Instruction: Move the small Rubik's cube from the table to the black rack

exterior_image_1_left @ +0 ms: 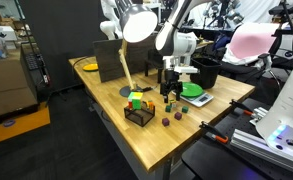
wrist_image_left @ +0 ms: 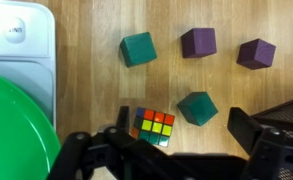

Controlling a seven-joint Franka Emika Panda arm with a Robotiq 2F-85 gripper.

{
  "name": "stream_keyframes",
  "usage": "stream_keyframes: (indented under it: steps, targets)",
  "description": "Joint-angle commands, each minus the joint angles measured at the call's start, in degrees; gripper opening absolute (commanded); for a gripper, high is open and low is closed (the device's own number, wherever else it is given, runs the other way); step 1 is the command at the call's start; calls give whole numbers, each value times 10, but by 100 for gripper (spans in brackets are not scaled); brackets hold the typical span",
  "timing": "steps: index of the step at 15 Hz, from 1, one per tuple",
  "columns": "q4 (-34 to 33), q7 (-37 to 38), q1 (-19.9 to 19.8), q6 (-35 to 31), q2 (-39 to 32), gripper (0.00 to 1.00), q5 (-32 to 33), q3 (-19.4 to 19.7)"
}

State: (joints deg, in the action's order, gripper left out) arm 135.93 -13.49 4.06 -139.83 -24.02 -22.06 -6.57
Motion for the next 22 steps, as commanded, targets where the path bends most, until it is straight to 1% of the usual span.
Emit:
stream_keyframes:
  steps: [1, 8, 9, 10, 18, 19, 20, 22]
  targets:
    - [0, 24, -16, -4, -3, 100, 9, -9]
    - [-11, 62, -22, -2, -15, 100, 13, 1]
    - [-11, 62, -24, -1, -17, 91, 9, -2]
    - [-11, 65, -25, -2, -19, 73, 7, -3]
    - [-8, 83, -24, -1, -17, 16, 9, -2]
    - [-4, 86, -22, -3, -12, 10, 11, -2]
    - [1, 88, -20, -4, -8, 8, 13, -2]
    - [19, 100, -12, -11, 6, 8, 19, 0]
